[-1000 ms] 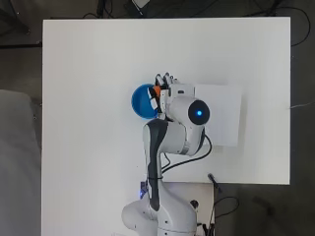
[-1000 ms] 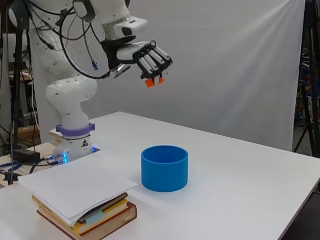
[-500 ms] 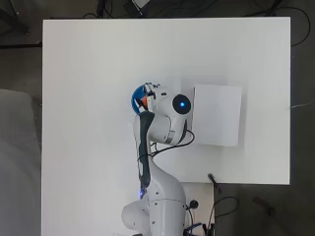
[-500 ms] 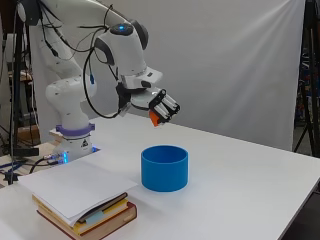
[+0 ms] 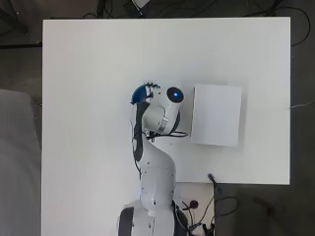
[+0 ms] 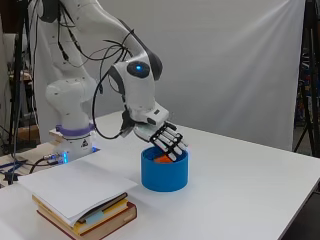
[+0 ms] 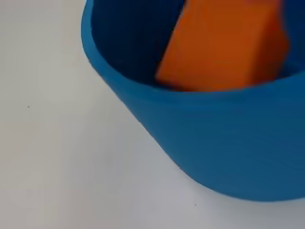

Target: Teleoperate dual arm-hand system to pick and place objects

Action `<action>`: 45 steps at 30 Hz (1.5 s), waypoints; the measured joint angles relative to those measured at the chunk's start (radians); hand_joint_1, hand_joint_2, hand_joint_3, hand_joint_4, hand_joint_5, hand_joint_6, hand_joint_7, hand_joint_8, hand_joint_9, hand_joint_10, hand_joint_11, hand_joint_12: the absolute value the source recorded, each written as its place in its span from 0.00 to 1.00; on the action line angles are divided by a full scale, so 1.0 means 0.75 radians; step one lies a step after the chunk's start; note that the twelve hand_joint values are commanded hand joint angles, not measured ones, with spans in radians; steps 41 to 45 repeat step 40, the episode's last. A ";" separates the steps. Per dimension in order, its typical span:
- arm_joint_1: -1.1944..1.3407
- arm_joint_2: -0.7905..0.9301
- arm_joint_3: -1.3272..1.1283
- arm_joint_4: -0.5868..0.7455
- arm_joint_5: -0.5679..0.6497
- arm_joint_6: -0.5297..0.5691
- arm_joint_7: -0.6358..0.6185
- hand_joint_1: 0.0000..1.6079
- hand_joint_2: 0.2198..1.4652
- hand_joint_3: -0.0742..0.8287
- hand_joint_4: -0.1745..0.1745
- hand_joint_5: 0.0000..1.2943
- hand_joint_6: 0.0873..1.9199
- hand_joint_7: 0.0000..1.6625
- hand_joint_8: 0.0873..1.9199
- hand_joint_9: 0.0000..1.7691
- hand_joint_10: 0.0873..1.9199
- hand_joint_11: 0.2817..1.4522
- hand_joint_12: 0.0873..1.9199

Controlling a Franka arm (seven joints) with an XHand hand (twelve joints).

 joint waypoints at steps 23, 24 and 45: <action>-0.093 -0.458 0.240 0.589 -0.164 -0.454 0.183 0.21 0.63 0.09 0.70 0.31 0.00 0.28 0.00 0.31 0.00 0.15 0.00; -0.095 -0.452 0.245 0.643 -0.186 -0.504 0.187 0.21 0.64 0.09 0.69 0.32 0.00 0.29 0.00 0.32 0.00 0.15 0.00; -0.120 -0.293 0.194 0.817 -0.358 -0.583 0.289 0.24 0.65 0.09 0.63 0.27 0.00 0.25 0.00 0.29 0.00 0.14 0.00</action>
